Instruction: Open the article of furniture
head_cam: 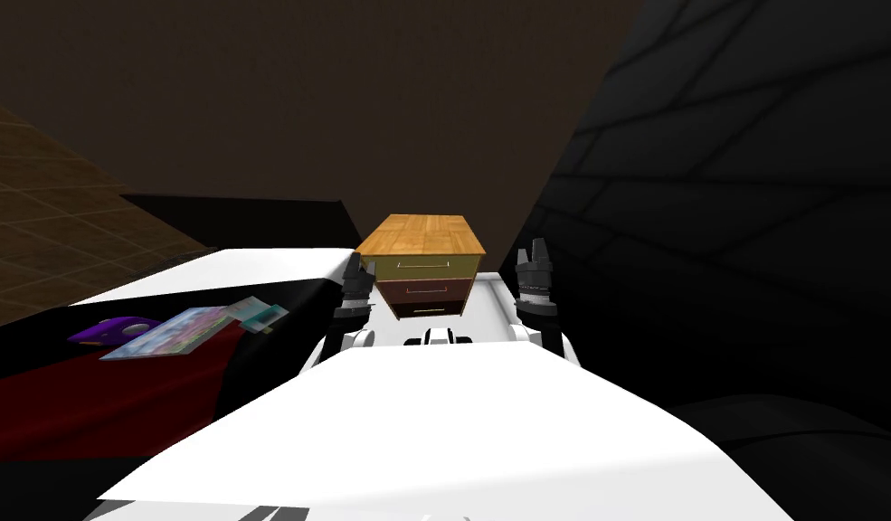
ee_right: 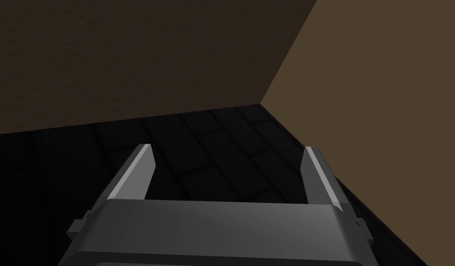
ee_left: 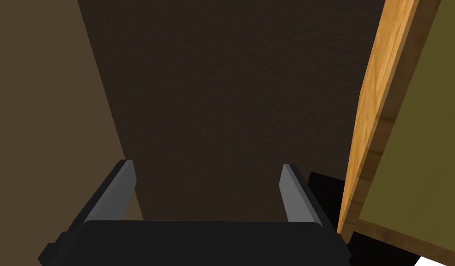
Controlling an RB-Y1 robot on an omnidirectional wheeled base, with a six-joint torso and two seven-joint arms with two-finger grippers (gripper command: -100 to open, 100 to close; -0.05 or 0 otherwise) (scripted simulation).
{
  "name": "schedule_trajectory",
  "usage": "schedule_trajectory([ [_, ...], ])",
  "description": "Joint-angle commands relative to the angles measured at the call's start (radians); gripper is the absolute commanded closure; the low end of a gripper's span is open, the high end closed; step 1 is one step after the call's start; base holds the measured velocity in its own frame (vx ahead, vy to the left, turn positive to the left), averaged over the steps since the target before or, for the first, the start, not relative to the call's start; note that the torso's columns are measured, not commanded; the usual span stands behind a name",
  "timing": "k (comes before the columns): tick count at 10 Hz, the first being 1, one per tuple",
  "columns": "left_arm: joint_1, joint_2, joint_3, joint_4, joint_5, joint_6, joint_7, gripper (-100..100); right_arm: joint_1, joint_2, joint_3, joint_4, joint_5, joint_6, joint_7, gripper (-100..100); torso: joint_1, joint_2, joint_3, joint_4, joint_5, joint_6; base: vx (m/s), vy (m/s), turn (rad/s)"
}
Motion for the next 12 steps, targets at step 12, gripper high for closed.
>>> schedule_trajectory([
  [12, -0.046, 0.029, 0.003, 0.362, -0.043, -0.281, -0.010, -100, 0.000, 0.000, 0.000, 0.000, 0.000, 0.000, 0.000, 0, 0.000, 0.000, 0.000, 0.000, 0.000, 0.000, 0.044, 0.003, -0.006],
])
